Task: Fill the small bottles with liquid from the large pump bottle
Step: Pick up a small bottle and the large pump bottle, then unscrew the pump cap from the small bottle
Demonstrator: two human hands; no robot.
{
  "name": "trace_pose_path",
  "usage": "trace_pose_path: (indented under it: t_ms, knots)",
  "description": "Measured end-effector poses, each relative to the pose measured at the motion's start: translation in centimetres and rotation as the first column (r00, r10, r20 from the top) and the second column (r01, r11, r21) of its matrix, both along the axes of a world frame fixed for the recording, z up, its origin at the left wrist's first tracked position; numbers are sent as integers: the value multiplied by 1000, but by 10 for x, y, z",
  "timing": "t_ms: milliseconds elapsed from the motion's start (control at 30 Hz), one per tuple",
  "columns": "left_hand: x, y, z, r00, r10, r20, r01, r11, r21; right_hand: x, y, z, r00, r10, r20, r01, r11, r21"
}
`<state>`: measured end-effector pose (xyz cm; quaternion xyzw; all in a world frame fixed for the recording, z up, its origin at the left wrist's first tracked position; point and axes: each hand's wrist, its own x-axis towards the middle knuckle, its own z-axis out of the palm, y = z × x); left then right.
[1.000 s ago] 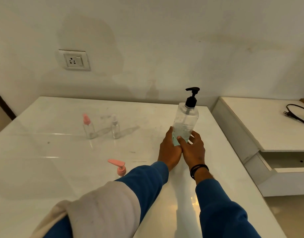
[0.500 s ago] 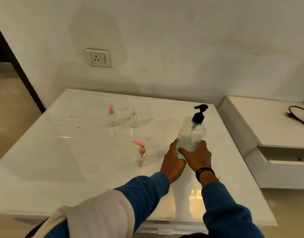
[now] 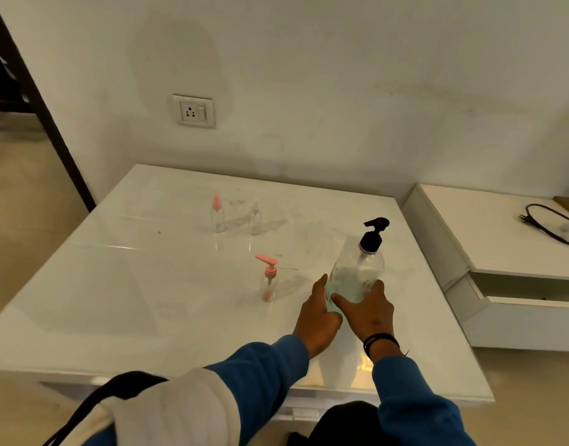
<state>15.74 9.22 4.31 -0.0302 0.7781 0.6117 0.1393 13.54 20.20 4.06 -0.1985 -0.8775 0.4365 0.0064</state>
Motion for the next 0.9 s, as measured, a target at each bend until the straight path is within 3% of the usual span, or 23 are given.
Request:
trace_pose_path:
  t_ms: [167, 300, 433, 500, 567, 733, 900]
  knots:
    - [1, -33, 7, 957, 224, 186, -236, 971, 45, 0, 4, -3, 1000, 6, 10, -6, 999, -45]
    - [14, -77, 26, 844, 393, 363, -494, 835, 244, 1, 1, 1, 999, 24, 21, -22, 998, -63]
    - [17, -109, 27, 745, 575, 337, -637, 764, 103, 9, 2, 21, 980, 53, 192, -57, 998, 19]
    - [8, -124, 24, 724, 624, 294, -655, 755, 9, 14, 3, 35, 962, 104, 251, -131, 987, 95]
    - [-3, -136, 21, 725, 638, 259, -649, 759, -53, 18, -5, 46, 963, 172, 205, -206, 966, 157]
    - [-18, -130, 11, 874, 464, 147, -453, 886, -103, 15, -69, 66, 944, 303, -130, -273, 938, 212]
    - [-27, -113, -6, 949, 316, -20, -311, 918, -247, -6, -113, 33, 937, 298, -183, -268, 948, 169]
